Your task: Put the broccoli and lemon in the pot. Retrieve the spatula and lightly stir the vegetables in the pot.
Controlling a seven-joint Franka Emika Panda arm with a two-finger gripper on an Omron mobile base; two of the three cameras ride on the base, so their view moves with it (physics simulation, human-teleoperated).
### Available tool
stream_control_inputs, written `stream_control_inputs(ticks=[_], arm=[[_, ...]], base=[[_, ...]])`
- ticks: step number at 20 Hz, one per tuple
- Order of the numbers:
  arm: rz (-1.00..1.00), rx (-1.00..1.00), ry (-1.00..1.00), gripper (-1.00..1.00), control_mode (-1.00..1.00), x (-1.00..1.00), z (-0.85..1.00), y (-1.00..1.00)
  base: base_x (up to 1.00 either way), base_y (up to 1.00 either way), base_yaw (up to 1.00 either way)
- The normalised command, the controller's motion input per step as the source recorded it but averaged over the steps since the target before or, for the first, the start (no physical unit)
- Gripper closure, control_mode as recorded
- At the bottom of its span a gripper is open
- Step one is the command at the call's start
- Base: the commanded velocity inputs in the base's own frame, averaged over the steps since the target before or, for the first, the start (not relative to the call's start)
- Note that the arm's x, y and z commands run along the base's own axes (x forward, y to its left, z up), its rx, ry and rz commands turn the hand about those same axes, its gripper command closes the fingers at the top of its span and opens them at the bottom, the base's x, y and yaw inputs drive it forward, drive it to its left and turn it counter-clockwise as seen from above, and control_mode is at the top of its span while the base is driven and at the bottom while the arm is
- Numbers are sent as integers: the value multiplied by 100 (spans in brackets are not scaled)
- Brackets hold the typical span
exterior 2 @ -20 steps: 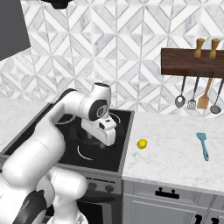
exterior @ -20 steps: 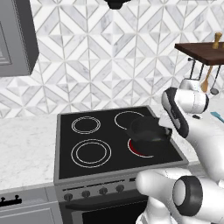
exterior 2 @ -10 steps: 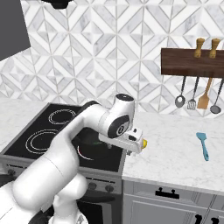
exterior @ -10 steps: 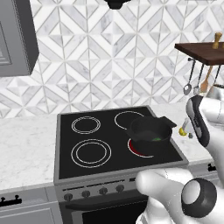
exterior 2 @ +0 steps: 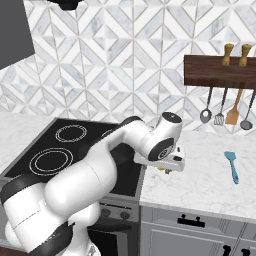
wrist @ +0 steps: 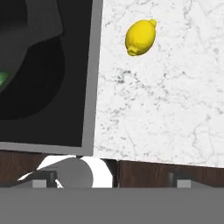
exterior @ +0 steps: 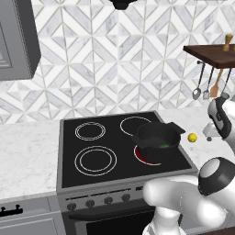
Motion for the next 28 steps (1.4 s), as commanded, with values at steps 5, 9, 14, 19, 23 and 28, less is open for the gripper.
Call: stream_control_inputs(ticks=[5, 9, 14, 19, 23, 28], arm=[[0, 0, -18, -100, -100, 54, -33, 9], [0, 0, -18, -100, -100, 44, -23, 11], [1, 0, -1, -100, -100, 35, -17, -8], [1, 1, 0, -100, -100, 31, -25, -11], [3, 3, 0, -100, -100, 30, -28, -21], [2, 5, 0, -100, -100, 26, -11, -23]], base=[[0, 0, 0], [0, 0, 0], [0, 0, 0], [0, 0, 0], [0, 0, 0], [0, 0, 0]])
